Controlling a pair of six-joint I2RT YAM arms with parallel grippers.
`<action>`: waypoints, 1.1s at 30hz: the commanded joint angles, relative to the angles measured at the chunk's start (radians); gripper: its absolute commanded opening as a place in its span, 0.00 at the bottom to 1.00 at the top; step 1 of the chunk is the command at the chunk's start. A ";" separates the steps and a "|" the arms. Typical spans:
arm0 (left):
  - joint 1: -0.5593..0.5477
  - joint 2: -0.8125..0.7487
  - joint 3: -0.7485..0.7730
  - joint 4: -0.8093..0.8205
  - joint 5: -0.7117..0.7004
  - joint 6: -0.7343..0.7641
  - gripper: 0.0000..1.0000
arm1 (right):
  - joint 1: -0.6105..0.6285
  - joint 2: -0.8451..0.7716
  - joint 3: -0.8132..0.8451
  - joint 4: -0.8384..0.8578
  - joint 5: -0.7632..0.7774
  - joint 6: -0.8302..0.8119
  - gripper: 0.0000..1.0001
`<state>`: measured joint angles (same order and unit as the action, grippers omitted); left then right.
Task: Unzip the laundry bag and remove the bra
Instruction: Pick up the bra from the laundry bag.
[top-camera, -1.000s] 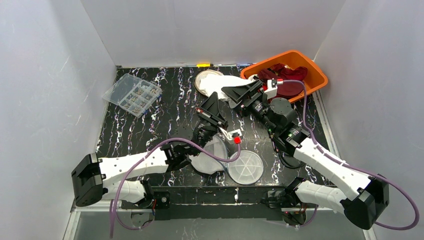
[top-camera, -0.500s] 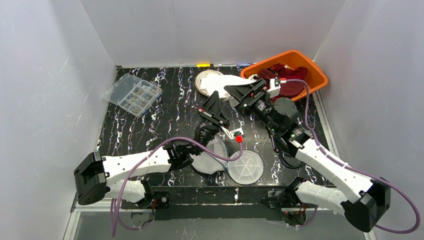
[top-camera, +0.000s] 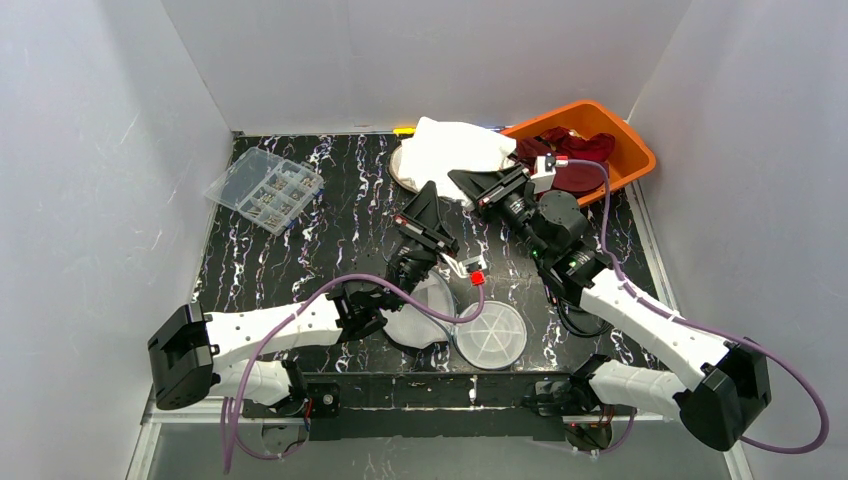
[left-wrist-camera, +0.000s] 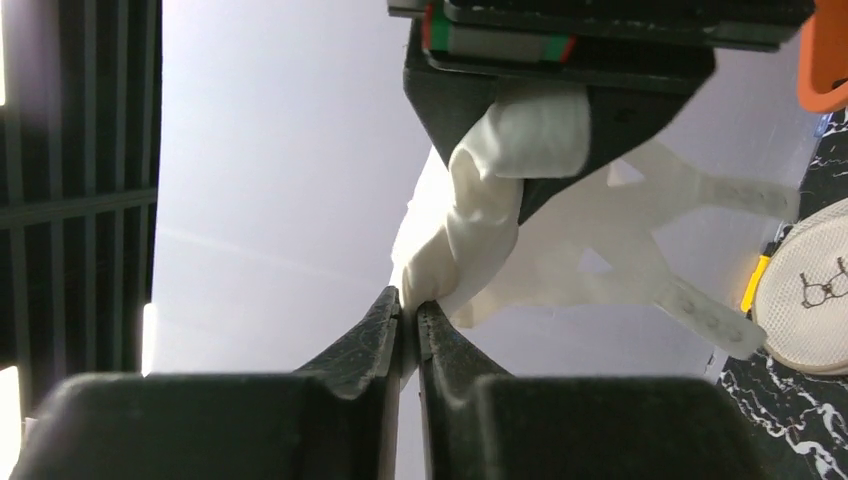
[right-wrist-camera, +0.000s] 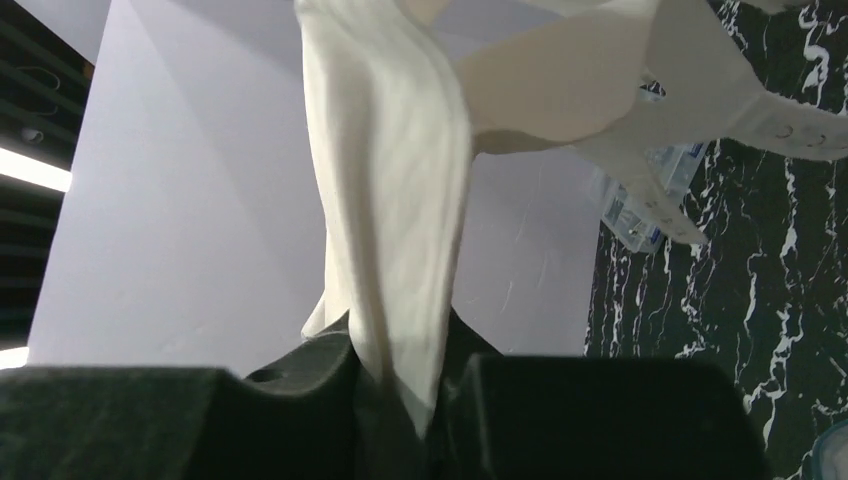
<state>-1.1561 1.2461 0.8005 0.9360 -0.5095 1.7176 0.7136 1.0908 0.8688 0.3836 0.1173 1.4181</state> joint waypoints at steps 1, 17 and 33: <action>-0.010 -0.035 -0.002 0.084 -0.009 -0.003 0.16 | -0.002 -0.007 0.011 0.076 0.024 -0.022 0.18; -0.035 -0.177 -0.055 -0.033 -0.294 -0.288 0.99 | -0.006 -0.246 0.287 -0.534 0.295 -0.899 0.01; 0.246 -0.072 0.291 -1.483 0.423 -2.103 0.92 | -0.005 -0.226 0.371 -0.825 0.547 -1.148 0.01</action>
<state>-0.9489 1.0992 1.1454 -0.3058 -0.3248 -0.0303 0.7116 0.8646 1.2453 -0.4023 0.5777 0.3302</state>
